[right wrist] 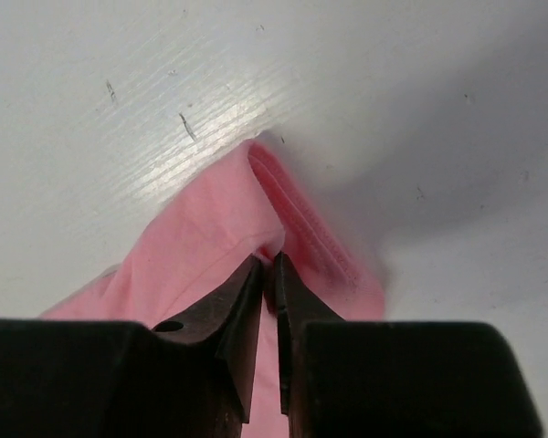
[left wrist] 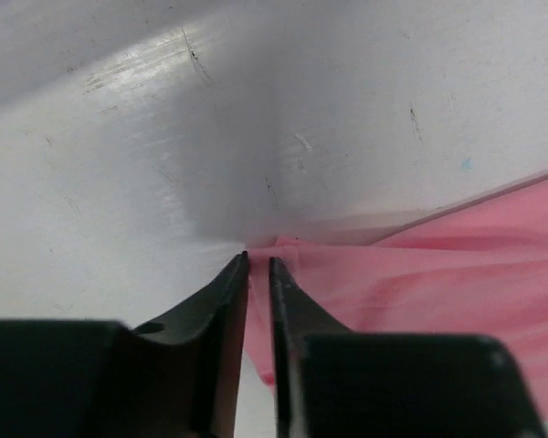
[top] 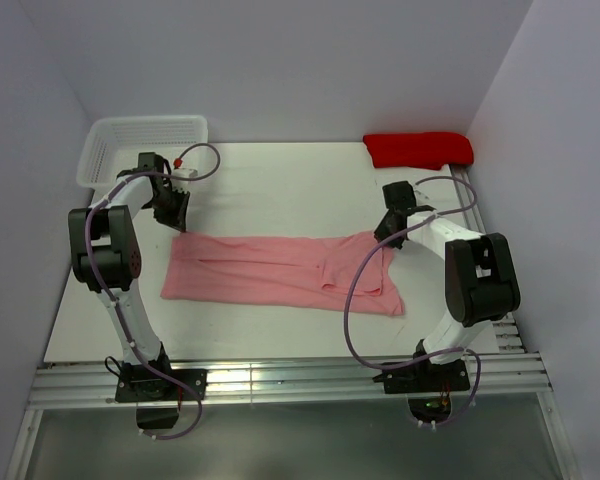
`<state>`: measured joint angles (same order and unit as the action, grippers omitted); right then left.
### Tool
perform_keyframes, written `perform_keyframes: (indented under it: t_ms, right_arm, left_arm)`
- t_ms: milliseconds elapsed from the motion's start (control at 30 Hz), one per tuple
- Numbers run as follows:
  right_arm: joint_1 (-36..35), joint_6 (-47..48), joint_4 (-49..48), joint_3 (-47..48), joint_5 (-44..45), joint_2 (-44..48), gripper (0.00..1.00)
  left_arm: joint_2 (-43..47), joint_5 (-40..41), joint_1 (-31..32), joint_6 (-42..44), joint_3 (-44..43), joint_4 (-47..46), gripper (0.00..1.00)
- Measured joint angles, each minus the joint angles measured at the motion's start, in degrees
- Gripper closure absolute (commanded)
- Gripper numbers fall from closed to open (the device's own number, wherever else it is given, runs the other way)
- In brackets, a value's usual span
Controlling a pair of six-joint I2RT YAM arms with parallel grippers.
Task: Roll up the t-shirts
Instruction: Roll the tshirt
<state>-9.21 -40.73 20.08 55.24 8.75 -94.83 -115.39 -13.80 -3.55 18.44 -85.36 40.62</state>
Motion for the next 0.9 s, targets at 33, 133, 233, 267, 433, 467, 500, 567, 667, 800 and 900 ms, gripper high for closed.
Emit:
perform_keyframes:
  t_ms: [33, 133, 233, 267, 433, 467, 500, 567, 667, 800, 900]
  right_arm:
    - [0.2, 0.04, 0.02, 0.0, -0.02, 0.0, 0.85]
    - [0.83, 0.22, 0.02, 0.0, -0.02, 0.0, 0.91]
    - [1.68, 0.37, 0.02, 0.0, -0.04, 0.0, 0.94]
    - [2.01, 0.42, 0.04, 0.0, -0.04, 0.0, 0.95]
    - [3.65, 0.96, 0.04, 0.0, -0.22, 0.0, 0.96]
    - [3.87, 1.07, 0.04, 0.0, -0.24, 0.0, 0.96]
    - [4.04, 1.22, 0.07, 0.0, -0.24, 0.0, 0.96]
    - [4.31, 1.44, 0.07, 0.0, -0.24, 0.0, 0.96]
    - [4.61, 1.66, 0.07, 0.0, -0.26, 0.11, 0.96]
    - [5.01, 1.86, 0.07, 0.0, -0.35, 0.2, 0.96]
    - [5.35, 1.97, 0.04, -0.02, -0.74, 0.22, 0.96]
  left_arm:
    - [0.0, -0.04, 0.02, -0.02, -0.04, 0.11, 0.89]
    - [0.0, -0.17, 0.04, -0.2, -0.17, 0.39, 1.0]
    - [0.0, -0.28, 0.04, -0.24, -0.17, 0.59, 1.0]
    - [0.0, -0.28, 0.04, -0.28, -0.17, 0.57, 1.0]
    - [0.0, 0.24, 0.07, -1.09, -0.17, 0.11, 1.0]
    - [0.0, 0.37, 0.07, -1.33, -0.17, -0.13, 1.0]
    - [0.0, 0.66, 0.07, -1.66, -0.17, -0.48, 1.0]
    - [0.0, 0.87, 0.07, -1.86, -0.33, -0.68, 1.0]
    - [0.0, 1.4, 0.07, -2.62, -0.92, -0.94, 1.0]
    - [0.0, 1.01, 0.07, -2.93, -1.14, -1.29, 0.92]
    - [0.07, -0.09, 0.07, -2.71, -1.11, -1.44, 0.77]
